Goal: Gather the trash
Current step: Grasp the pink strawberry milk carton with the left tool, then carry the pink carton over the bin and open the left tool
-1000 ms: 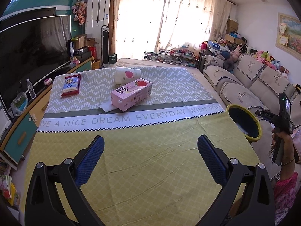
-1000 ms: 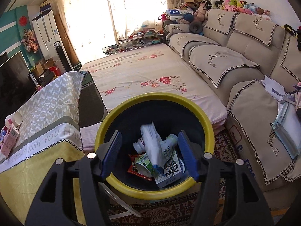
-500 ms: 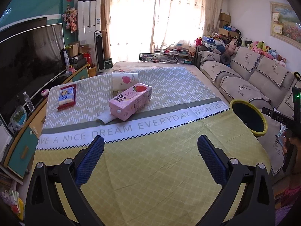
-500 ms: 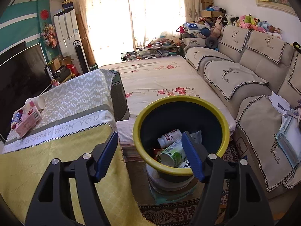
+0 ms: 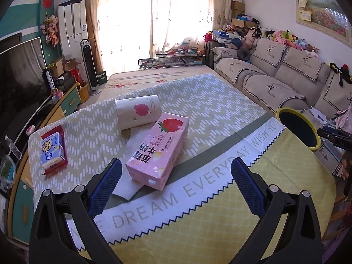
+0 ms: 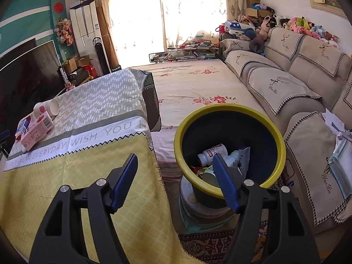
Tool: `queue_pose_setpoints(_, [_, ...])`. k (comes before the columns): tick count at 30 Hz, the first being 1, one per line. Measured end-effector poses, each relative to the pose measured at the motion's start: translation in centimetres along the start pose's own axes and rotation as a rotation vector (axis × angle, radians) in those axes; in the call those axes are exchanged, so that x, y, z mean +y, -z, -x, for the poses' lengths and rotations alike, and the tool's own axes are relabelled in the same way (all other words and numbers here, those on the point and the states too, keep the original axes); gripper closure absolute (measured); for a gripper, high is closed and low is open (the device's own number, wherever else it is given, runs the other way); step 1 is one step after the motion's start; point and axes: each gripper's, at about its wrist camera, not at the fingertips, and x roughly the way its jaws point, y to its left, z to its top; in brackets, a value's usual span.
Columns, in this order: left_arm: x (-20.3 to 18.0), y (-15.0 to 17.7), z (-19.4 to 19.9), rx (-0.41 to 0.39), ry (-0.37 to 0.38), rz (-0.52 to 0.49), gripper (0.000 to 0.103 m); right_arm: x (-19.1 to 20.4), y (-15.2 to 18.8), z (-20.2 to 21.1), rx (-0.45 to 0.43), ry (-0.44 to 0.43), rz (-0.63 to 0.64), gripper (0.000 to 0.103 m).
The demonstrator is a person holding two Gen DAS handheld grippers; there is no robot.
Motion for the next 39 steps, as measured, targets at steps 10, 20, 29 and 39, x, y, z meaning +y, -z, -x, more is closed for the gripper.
queue_pose_setpoints(10, [1.5, -1.1, -5.0, 0.065, 0.019, -0.038, 0.005, 0.9, -0.1, -1.0, 0.024, -0.014, 0.008, 0.036])
queue_pose_setpoints(20, [-0.6, -1.3, -6.7, 0.106, 0.022, -0.092, 0.02, 1.0, 0.1, -1.3, 0.035, -0.033, 0.004, 0.036])
queue_pose_setpoints(29, [-1.8, -1.5, -8.8, 0.141, -0.007, -0.084, 0.036, 0.6, 0.1, -1.4, 0.039, -0.042, -0.008, 0.036])
queue_pose_setpoints(39, [-2.5, -1.6, -8.4, 0.153, -0.008, -0.07, 0.052, 0.1, 0.3, -1.3, 0.037, -0.056, -0.025, 0.036])
